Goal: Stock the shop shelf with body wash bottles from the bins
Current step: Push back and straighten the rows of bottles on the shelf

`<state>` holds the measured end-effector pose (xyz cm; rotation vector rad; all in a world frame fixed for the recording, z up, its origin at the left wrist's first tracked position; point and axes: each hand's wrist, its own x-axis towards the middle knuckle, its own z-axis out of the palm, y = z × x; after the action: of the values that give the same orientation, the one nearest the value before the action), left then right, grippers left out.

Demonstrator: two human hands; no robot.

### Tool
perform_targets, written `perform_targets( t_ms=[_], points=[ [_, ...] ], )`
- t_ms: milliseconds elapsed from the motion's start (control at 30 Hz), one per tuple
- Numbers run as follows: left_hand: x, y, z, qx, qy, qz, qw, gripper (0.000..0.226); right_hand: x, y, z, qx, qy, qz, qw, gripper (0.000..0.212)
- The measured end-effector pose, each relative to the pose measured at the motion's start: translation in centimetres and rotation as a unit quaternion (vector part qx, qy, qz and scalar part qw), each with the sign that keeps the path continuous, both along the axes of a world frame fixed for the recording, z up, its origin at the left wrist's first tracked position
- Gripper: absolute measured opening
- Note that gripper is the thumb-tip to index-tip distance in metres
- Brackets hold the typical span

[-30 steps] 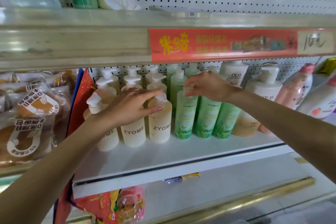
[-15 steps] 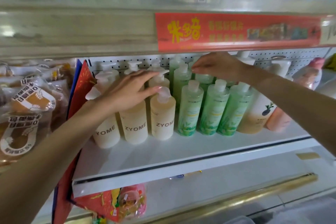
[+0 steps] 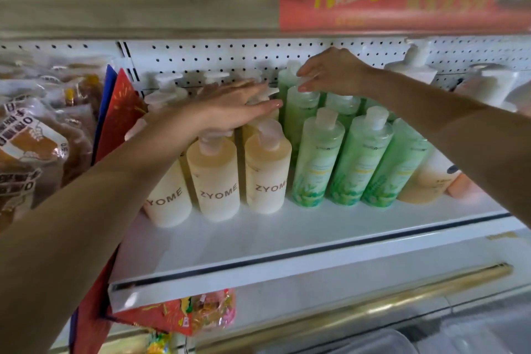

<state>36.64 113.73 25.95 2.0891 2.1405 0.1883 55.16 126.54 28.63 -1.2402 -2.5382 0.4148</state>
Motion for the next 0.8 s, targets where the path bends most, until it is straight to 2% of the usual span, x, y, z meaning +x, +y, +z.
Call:
perform_targets(
  t_ms=[100, 200, 367, 533, 667, 800],
  points=[
    [-0.19, 0.03, -0.19, -0.024, -0.016, 0.006, 1.0, 0.09, -0.1, 0.54, -0.53, -0.015, 0.001, -0.002, 1.0, 0.04],
    [-0.23, 0.02, -0.28, -0.036, -0.021, 0.01, 0.999, 0.086, -0.03, 0.57, -0.44, -0.036, 0.038, -0.001, 0.999, 0.04],
    [-0.2, 0.18, -0.39, -0.028, 0.001, 0.011, 1.0, 0.079, 0.01, 0.35, -0.02, -0.009, 0.006, 0.004, 1.0, 0.045],
    [-0.34, 0.29, -0.48, -0.036, 0.01, 0.013, 0.999, 0.087, 0.21, 0.3, 0.22, -0.002, -0.013, -0.002, 1.0, 0.047],
    [-0.19, 0.22, -0.44, -0.032, 0.01, 0.009, 0.999, 0.089, 0.28, 0.18, 0.15, -0.01, 0.002, -0.004, 1.0, 0.047],
    [0.01, 0.13, -0.41, -0.03, 0.011, 0.018, 0.999, 0.08, 0.37, -0.2, 0.01, -0.016, 0.02, -0.007, 1.0, 0.048]
  ],
)
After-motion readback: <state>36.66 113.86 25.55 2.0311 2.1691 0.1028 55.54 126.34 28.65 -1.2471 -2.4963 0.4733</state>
